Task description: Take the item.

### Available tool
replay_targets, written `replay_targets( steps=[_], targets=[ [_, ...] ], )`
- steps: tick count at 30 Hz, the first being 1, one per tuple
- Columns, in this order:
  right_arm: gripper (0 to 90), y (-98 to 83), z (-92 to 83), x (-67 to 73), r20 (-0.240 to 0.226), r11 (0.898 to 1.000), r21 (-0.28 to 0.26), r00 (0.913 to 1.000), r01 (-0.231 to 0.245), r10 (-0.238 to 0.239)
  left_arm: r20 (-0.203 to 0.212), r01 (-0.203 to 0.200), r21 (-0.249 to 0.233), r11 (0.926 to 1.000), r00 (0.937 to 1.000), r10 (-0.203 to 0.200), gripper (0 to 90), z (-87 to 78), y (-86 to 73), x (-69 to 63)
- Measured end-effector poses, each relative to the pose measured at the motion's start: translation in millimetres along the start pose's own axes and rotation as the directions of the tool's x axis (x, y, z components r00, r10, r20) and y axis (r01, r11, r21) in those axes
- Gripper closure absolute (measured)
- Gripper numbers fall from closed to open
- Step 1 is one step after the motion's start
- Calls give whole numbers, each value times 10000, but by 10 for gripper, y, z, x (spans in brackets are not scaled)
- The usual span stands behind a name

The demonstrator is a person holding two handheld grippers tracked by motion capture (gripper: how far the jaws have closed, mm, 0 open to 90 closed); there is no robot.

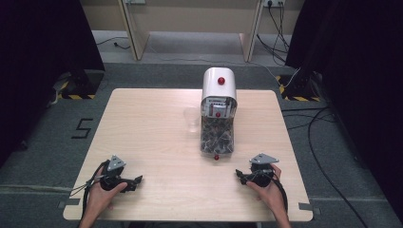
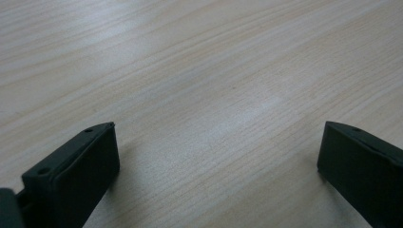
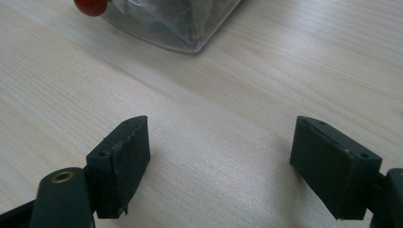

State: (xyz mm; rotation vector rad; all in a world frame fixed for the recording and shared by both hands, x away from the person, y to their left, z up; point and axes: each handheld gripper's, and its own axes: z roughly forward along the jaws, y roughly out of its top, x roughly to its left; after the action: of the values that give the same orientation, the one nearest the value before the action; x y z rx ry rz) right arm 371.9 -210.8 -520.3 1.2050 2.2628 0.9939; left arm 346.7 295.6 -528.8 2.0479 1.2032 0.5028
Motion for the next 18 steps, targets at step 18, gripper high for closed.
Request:
replay_targets(
  steps=[18],
  targets=[
    [347, -3, -84, -111, -54, 9941, -947, 9986, -527, 524, -22, -17, 14, 10000, 10000, 17, 0, -6, -4, 0]
  ],
)
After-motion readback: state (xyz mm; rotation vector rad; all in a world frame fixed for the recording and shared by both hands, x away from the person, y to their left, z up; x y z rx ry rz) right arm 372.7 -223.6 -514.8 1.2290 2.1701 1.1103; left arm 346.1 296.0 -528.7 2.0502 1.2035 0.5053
